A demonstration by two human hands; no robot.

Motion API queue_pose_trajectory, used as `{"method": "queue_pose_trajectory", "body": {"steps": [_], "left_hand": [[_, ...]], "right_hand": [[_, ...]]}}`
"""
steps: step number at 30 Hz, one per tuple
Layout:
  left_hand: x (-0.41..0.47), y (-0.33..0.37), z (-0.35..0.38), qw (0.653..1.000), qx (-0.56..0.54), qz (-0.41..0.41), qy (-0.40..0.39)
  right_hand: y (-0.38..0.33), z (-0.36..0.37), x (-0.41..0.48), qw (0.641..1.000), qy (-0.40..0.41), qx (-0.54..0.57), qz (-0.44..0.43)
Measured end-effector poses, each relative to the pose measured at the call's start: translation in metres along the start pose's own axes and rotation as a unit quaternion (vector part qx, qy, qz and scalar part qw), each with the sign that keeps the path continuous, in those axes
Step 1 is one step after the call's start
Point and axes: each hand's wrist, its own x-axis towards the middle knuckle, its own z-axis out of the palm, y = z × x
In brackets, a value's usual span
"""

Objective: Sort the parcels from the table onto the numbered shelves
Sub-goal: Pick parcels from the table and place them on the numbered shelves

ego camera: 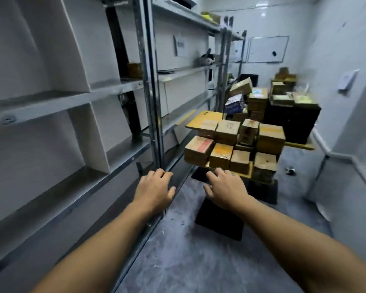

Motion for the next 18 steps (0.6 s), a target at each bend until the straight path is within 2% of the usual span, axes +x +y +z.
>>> {"method": "queue_pose_trajectory", "body": {"steps": [7,18], "left_hand": [[0.080,0.092,0.040,0.997,-0.020,0.078,-0.017],[0.196,0.160,0.112,0.980,-0.078,0.169,-0.072]], "right_hand": [[0.114,0.010,-0.006,0.997,-0.031,-0.011,0.075],[0.212,0.070,0.027,0.980,-0.080,-0.006,0.179]]}}
